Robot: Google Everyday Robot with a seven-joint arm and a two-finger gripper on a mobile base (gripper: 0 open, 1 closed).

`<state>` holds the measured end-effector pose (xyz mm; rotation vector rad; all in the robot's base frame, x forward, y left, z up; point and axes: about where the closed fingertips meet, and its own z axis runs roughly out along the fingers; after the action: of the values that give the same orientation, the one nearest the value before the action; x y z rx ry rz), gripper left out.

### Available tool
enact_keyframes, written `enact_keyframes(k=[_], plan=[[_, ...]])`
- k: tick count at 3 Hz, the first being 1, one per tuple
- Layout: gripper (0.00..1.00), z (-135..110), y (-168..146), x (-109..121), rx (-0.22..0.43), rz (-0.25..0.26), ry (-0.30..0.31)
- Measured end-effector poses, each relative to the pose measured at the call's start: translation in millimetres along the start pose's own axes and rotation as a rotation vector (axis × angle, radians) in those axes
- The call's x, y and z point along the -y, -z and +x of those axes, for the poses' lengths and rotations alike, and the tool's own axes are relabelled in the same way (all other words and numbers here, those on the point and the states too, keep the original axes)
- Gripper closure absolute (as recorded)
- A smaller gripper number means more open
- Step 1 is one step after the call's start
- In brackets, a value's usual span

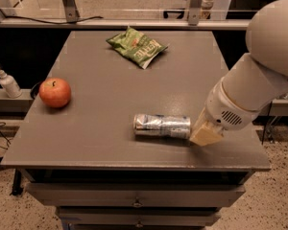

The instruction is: Pick redbull can

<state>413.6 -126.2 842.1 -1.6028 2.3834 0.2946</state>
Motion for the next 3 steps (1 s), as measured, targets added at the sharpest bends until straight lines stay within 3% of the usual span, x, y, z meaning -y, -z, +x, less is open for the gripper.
enact_keyframes(k=[1, 2, 3], plan=[[1.00, -0.4, 10.9, 8.3, -0.001, 0.032, -0.013], [0.85, 0.3, 12.5, 11.2, -0.021, 0.040, -0.014], [0.60, 4.6, 10.3, 12.9, -0.052, 0.046, -0.014]])
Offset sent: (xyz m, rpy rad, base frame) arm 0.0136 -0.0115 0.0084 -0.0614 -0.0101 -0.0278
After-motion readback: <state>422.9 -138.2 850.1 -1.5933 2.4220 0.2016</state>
